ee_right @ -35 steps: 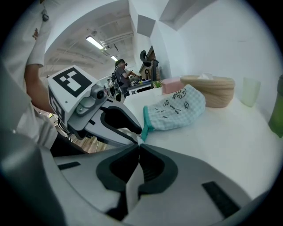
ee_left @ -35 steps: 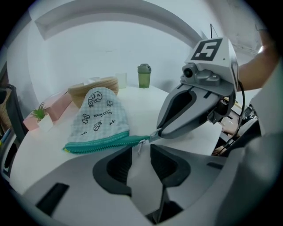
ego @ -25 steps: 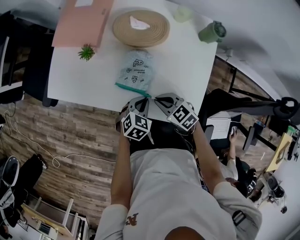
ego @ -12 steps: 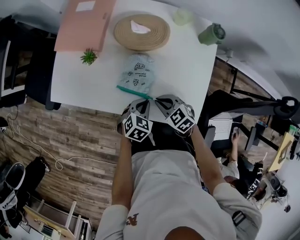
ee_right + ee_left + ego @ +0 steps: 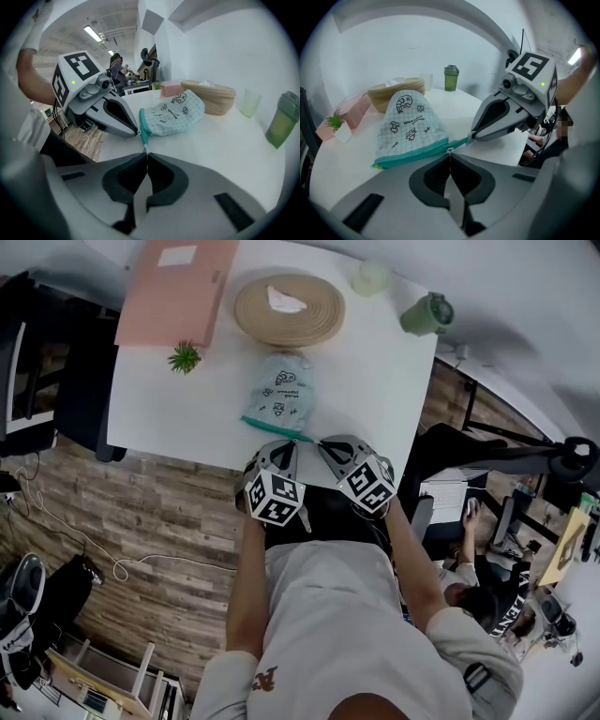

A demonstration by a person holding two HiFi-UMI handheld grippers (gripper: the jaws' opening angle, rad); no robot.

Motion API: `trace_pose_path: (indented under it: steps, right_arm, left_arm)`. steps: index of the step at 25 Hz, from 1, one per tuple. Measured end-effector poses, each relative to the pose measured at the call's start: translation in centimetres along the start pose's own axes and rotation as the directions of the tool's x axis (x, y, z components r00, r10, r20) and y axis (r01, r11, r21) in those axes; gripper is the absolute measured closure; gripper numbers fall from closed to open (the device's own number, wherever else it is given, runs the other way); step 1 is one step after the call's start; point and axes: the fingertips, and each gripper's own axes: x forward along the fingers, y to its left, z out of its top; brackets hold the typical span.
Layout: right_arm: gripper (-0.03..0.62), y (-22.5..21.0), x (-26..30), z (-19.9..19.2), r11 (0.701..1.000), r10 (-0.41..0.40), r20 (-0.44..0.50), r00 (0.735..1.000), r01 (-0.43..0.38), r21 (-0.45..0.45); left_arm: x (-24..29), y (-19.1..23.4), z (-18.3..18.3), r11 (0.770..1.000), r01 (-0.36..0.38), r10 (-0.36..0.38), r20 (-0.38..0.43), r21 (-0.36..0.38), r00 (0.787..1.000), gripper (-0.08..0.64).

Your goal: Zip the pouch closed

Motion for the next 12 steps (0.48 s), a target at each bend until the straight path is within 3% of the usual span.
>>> trace_pose_path:
  steps: [12]
  right_arm:
    - [0.586, -0.7, -0.3, 0.1, 0.998, -0.047, -0.006, 0.999, 0.047, 0.043]
  left_arm:
    - [-1.1, 2.9, -0.5, 0.999, -0.035, 0.035, -0.007, -0.009, 0.999, 0.563]
